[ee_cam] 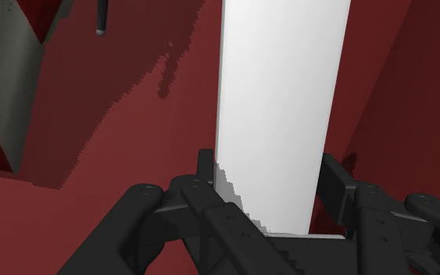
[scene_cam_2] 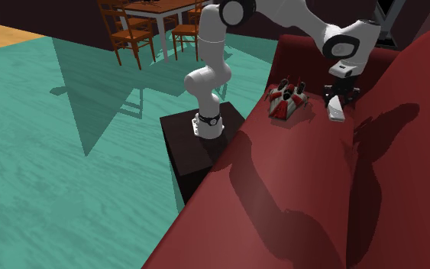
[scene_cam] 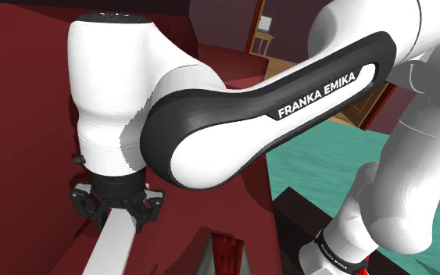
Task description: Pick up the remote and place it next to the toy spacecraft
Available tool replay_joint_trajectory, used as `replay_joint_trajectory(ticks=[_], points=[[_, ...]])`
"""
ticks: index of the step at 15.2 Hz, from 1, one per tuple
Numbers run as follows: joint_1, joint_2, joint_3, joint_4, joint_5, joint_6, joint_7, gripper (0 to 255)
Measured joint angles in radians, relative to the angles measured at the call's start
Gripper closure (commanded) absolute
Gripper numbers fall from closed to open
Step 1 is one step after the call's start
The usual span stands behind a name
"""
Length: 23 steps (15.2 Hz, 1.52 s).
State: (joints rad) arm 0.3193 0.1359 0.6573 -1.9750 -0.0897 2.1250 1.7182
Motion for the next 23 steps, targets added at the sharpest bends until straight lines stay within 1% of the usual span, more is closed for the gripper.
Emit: replay_joint_trajectory(ticks=[13, 19, 20, 23], points=[[0.019, 0.093, -0.021, -0.085, -0.079, 0.156, 0.051, 255], [0.022, 0.1, -0.023, -0.087, -0.086, 0.164, 0.057, 255], [0.022, 0.1, -0.023, -0.087, -0.086, 0.165, 0.057, 0], [0.022, 0.1, -0.023, -0.087, -0.086, 0.165, 0.057, 0]])
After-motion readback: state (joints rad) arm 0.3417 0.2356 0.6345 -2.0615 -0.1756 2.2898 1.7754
